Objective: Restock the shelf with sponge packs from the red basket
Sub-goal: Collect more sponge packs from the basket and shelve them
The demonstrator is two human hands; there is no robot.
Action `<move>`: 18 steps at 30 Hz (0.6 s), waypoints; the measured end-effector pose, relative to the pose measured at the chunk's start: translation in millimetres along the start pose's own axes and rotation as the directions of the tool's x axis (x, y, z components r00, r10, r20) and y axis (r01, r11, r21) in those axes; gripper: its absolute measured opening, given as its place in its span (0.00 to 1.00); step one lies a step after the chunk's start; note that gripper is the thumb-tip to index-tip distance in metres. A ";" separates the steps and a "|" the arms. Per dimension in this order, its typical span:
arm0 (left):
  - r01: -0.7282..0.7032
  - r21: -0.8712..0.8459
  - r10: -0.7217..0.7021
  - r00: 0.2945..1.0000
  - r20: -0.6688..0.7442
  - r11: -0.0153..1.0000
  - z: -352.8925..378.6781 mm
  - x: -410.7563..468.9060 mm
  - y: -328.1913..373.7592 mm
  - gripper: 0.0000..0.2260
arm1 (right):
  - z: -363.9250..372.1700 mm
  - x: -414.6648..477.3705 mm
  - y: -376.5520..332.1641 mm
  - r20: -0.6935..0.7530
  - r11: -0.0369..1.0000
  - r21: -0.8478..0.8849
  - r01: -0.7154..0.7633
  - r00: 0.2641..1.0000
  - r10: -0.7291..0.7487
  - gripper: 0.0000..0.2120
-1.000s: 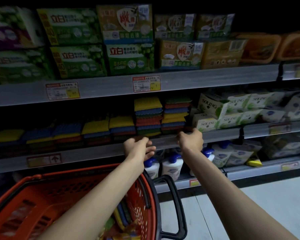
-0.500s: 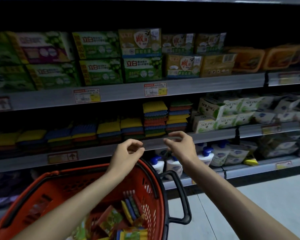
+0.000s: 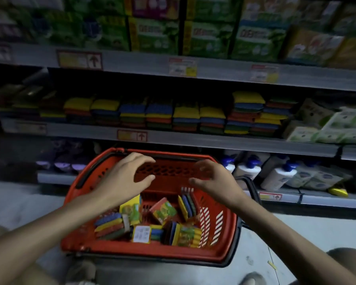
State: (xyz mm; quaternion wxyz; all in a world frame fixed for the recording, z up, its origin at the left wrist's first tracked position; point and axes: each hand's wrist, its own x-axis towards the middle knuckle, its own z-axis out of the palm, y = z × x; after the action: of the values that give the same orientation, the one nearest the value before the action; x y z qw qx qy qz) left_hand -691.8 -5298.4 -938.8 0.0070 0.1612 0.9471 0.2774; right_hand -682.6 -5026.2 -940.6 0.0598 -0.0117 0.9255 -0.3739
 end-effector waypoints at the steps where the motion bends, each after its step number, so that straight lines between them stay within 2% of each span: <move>1: 0.013 0.025 -0.013 1.000 0.006 1.000 0.6 -4.1 -8.5 0.20 | 7.8 1.1 1.9 0.024 0.998 -0.059 0.006 1.000 -0.005 0.24; 7: 0.001 0.241 -0.016 0.998 0.058 0.970 19.5 -22.3 -37.1 0.26 | 57.3 16.4 23.7 0.130 0.965 -0.262 -0.030 0.989 0.066 0.22; 11: -0.007 0.323 -0.038 0.991 0.132 0.946 29.0 -36.3 -67.9 0.27 | 96.3 38.6 36.7 0.253 0.907 -0.413 -0.079 0.947 0.198 0.24; 13: -0.009 0.344 -0.044 0.988 0.146 0.939 30.4 -40.0 -79.5 0.27 | 112.7 50.8 39.7 0.265 0.879 -0.464 -0.115 0.928 0.262 0.25; 16: -0.013 0.346 -0.040 0.988 0.146 0.938 30.1 -41.0 -88.4 0.27 | 132.2 65.4 49.7 0.222 0.833 -0.506 -0.224 0.899 0.377 0.15; 18: -0.017 0.349 -0.036 0.989 0.145 0.937 28.8 -39.5 -91.2 0.27 | 145.6 71.7 61.2 0.207 0.800 -0.518 -0.302 0.864 0.459 0.17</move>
State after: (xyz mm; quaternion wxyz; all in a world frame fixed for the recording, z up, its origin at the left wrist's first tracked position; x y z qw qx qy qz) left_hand -678.9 -5368.0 -1014.3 0.0503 0.1754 0.9789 0.0923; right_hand -734.9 -5087.5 -1094.2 0.2802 0.1021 0.9479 -0.1117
